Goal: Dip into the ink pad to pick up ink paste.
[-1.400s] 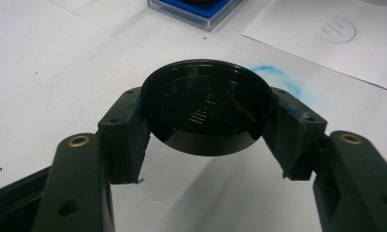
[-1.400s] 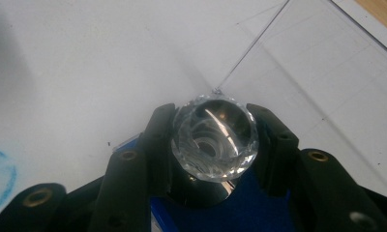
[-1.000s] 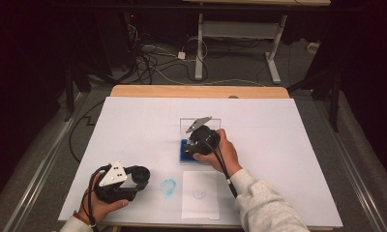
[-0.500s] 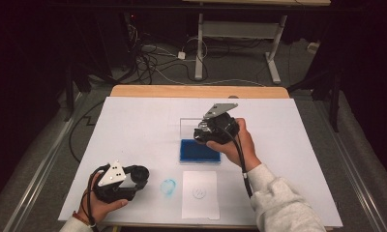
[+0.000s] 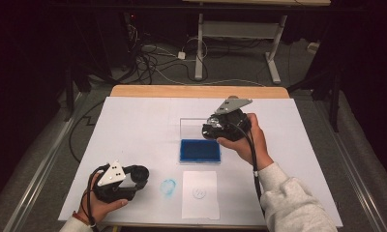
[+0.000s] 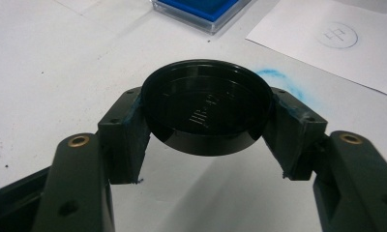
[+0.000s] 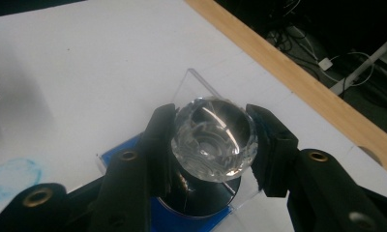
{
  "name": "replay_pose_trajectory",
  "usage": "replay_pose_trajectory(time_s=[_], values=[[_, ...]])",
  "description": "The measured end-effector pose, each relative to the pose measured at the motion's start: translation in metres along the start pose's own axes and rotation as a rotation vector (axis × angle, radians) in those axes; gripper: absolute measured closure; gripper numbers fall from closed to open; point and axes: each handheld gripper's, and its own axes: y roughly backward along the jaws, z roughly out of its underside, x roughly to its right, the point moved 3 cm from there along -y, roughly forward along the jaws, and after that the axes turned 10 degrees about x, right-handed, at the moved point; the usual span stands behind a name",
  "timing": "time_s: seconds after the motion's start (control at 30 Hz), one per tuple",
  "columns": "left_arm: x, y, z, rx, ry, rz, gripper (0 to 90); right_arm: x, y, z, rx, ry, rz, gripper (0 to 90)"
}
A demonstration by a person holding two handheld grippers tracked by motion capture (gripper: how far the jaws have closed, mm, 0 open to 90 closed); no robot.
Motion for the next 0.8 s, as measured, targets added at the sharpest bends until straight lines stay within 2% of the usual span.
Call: replay_pose_trajectory(time_s=[0.1,0.4,0.47,0.6,0.8], values=[[0.000,-0.002,0.001,-0.014,-0.004,0.000,36.7,0.000,-0.005,0.007,-0.016,-0.011,-0.019,57.0],[0.000,-0.002,0.002,-0.021,-0.004,-0.006,36.7,-0.001,-0.028,0.039,-0.078,-0.049,-0.016,57.0],[0.000,-0.002,0.002,-0.021,-0.004,-0.005,36.7,-0.002,-0.034,0.045,-0.094,-0.044,-0.020,57.0],[0.000,-0.002,0.002,-0.021,-0.001,-0.006,36.7,-0.006,-0.043,0.053,-0.110,-0.034,-0.034,57.0],[-0.001,-0.003,0.002,-0.024,-0.001,-0.002,36.7,-0.011,-0.052,0.062,-0.138,-0.056,-0.045,57.0]])
